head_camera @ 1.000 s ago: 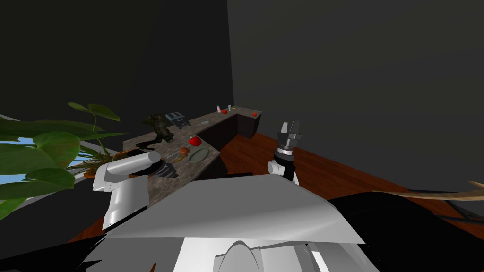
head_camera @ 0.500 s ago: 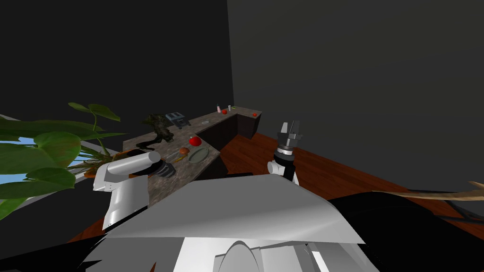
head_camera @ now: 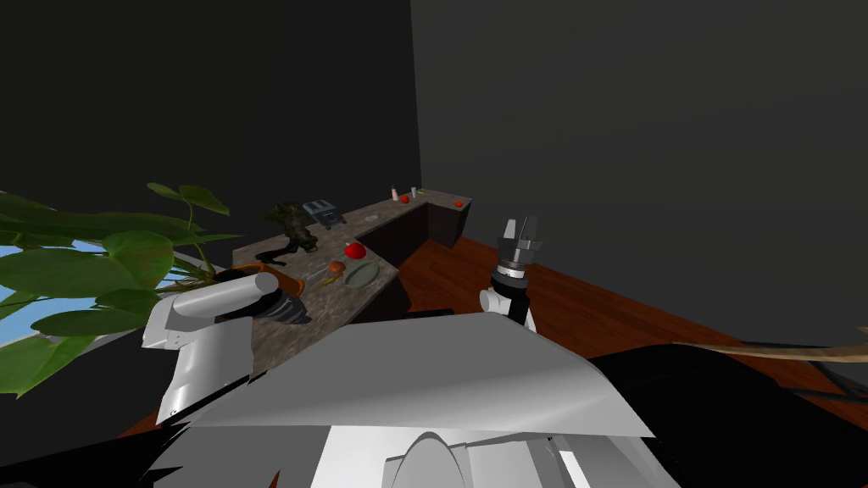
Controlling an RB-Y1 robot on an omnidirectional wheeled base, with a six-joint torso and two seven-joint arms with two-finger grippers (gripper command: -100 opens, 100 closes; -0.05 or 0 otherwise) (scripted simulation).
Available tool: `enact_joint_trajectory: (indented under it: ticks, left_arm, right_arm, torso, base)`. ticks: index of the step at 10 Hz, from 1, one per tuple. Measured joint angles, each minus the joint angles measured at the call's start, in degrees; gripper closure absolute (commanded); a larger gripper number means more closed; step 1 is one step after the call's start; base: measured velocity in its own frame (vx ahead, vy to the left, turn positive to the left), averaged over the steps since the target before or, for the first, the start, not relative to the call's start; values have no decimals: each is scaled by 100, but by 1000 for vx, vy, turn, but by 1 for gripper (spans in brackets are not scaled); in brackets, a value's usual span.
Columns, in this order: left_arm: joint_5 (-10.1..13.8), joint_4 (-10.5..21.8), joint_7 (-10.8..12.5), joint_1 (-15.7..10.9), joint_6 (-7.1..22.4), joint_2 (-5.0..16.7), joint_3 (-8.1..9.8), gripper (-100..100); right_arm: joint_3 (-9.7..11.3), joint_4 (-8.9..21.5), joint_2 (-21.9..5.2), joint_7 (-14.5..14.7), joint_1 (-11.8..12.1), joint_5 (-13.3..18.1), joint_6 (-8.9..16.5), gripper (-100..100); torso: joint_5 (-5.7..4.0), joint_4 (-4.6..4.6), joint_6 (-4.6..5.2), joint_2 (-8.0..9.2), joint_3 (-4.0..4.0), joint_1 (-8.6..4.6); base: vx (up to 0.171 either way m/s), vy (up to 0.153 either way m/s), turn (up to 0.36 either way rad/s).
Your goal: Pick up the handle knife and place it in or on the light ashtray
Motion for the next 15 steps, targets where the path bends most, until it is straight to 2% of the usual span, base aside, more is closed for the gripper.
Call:
enact_joint_trajectory:
  ticks: [4, 6, 11, 15]
  left_arm:
    - [153, 547, -132, -45, -180, 490, 38, -100]
    - [179, 804, -189, -82, -324, 649, 58, -100]
    - [66, 1346, -250, -280, -486, 834, 91, -100]
    - [-136, 1820, -363, -431, -521, 886, 142, -100]
  right_arm:
    - [1, 0, 0, 0, 0, 0, 0, 0]
    - [1, 0, 1, 0, 1, 0, 0, 0]
    - [1, 0, 0, 0, 1, 0, 0, 0]
    - [0, 0, 0, 0, 1, 0, 0, 0]
  torso:
    - [-5, -5, 5, -24, -13, -24]
    - [-7, -8, 6, -38, -21, -32]
    - [-7, -13, 5, -58, -33, -32]
    - [-6, -13, 4, -55, -32, -32]
  base:
    - [-42, 28, -113]
    - [6, 1, -187]
    - [36, 2, -212]
    - [35, 16, -216]
